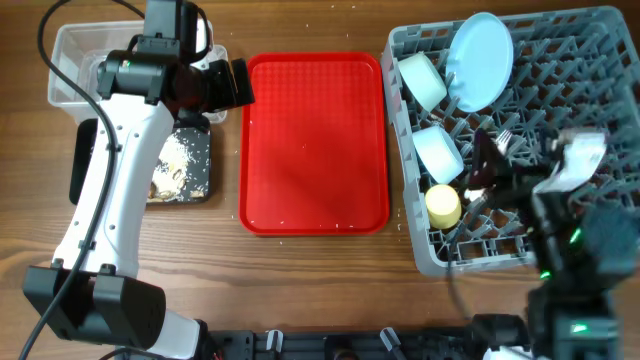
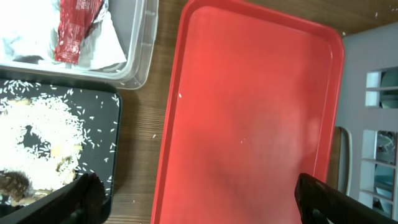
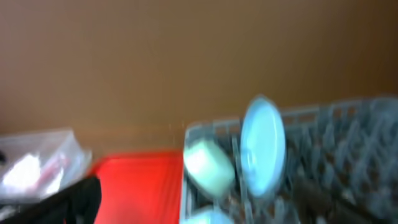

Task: Sort waste into correct bins and load items into the dishwasher rack

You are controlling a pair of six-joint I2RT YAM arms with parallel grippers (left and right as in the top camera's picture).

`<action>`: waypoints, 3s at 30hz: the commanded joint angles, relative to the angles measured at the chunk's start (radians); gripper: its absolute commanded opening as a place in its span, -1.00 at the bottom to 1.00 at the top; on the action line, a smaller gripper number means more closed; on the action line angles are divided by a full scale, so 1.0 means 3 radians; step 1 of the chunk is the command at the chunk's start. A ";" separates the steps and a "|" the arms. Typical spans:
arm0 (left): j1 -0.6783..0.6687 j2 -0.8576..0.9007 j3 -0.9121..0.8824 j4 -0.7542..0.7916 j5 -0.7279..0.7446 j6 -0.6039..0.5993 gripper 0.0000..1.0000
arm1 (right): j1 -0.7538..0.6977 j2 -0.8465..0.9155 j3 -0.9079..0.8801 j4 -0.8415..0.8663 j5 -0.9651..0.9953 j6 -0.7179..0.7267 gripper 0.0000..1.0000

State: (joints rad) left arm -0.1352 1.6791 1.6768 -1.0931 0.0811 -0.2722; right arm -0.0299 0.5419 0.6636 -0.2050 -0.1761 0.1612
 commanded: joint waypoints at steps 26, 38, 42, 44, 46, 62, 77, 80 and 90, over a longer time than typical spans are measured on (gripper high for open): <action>0.0011 -0.0036 0.0033 0.0014 -0.0014 0.0008 1.00 | 0.0001 -0.1769 -0.2195 0.0716 0.0160 0.0076 0.99; -0.0463 -0.0652 -0.0874 0.2304 -0.0201 0.0303 1.00 | 0.0001 -0.1760 -0.2195 0.0716 0.0160 0.0075 0.99; -0.0315 -0.1356 -0.1906 0.2907 -0.0102 0.0375 1.00 | 0.0001 -0.1760 -0.2195 0.0716 0.0160 0.0078 0.99; -0.0131 -0.1770 -0.2430 0.3127 0.0076 0.0375 1.00 | 0.0001 -0.1760 -0.2195 0.0716 0.0160 0.0076 1.00; 0.0107 -0.2280 -0.2988 0.3348 0.0385 0.0540 1.00 | 0.0001 -0.1760 -0.2195 0.0716 0.0160 0.0078 0.99; 0.0504 -0.5381 -0.5343 0.3583 0.0661 0.1008 1.00 | 0.0001 -0.1760 -0.2195 0.0716 0.0160 0.0076 1.00; 0.0501 -0.5587 -0.5570 0.3478 0.0662 0.1007 1.00 | 0.0001 -0.1760 -0.2195 0.0716 0.0160 0.0076 0.99; 0.0501 -0.5587 -0.5570 0.3479 0.0662 0.1007 1.00 | 0.0001 -0.1760 -0.2195 0.0716 0.0160 0.0078 0.99; 0.0501 -0.5587 -0.5570 0.3478 0.0662 0.1007 1.00 | 0.0001 -0.1760 -0.2195 0.0716 0.0160 0.0076 0.99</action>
State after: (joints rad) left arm 0.0086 0.0135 0.0132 -0.0517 0.2829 0.0147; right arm -0.0299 0.0219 0.0063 0.0074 -0.1368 0.1780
